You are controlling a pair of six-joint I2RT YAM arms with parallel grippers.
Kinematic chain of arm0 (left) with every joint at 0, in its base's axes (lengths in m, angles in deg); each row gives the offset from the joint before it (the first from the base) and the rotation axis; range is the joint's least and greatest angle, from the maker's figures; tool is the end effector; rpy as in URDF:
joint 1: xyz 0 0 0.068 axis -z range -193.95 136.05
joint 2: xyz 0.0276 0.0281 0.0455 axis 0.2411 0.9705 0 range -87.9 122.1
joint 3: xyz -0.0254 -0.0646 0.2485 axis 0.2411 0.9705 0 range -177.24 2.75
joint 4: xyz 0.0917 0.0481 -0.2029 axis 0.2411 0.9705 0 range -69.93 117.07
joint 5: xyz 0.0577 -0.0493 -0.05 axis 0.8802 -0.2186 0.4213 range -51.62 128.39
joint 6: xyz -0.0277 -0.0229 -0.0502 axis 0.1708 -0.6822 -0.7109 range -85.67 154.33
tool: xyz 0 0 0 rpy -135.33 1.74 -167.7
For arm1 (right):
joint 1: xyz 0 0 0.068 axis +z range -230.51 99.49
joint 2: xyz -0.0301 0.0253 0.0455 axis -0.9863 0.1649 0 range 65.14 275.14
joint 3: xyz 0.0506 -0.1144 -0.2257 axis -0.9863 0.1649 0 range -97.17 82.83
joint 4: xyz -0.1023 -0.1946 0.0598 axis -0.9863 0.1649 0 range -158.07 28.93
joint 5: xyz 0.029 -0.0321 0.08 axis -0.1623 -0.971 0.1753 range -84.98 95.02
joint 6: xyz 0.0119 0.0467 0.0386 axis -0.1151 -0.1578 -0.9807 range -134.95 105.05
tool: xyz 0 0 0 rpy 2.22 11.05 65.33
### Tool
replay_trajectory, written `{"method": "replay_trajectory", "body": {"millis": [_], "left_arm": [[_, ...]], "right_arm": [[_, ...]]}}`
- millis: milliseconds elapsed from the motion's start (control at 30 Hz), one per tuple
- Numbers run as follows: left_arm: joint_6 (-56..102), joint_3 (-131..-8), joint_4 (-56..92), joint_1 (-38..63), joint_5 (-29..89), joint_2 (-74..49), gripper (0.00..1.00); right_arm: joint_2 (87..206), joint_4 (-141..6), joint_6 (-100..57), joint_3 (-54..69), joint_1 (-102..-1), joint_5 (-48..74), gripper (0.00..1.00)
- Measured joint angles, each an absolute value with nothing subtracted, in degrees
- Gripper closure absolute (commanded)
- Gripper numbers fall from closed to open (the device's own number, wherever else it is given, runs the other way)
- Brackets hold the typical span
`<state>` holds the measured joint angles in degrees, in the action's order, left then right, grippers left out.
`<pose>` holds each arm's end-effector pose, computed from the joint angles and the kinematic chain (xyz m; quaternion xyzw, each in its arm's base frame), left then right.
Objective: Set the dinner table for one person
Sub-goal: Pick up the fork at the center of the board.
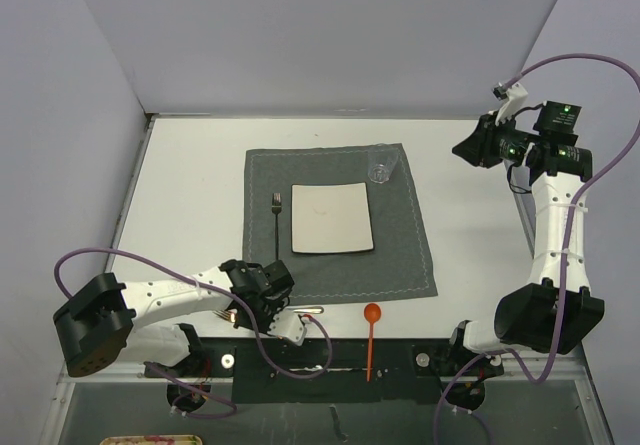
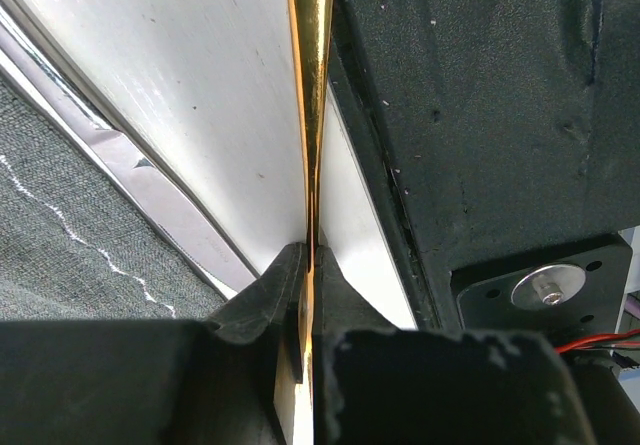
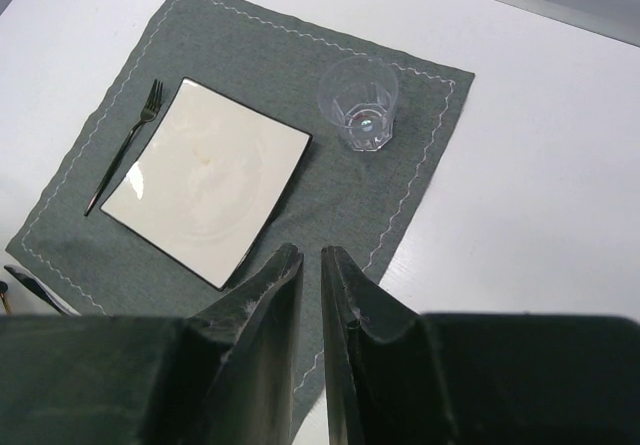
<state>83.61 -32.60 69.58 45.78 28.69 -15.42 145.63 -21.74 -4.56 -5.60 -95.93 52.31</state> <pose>0.0712 -0.1376 0.1528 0.8123 0.5763 -0.0868 0.0213 0.2598 -0.0361 0.3815 -0.1382 0.8316 0.2629 0.4693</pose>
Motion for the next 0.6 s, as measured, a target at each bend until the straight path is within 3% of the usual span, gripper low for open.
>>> {"method": "replay_trajectory", "body": {"millis": [600], "left_arm": [[87.96, -36.64, 74.57, 46.76, 29.17, -15.52, 1.00]], "right_arm": [[145.63, -22.27, -6.26, -5.60, -96.24, 53.03, 0.84]]}}
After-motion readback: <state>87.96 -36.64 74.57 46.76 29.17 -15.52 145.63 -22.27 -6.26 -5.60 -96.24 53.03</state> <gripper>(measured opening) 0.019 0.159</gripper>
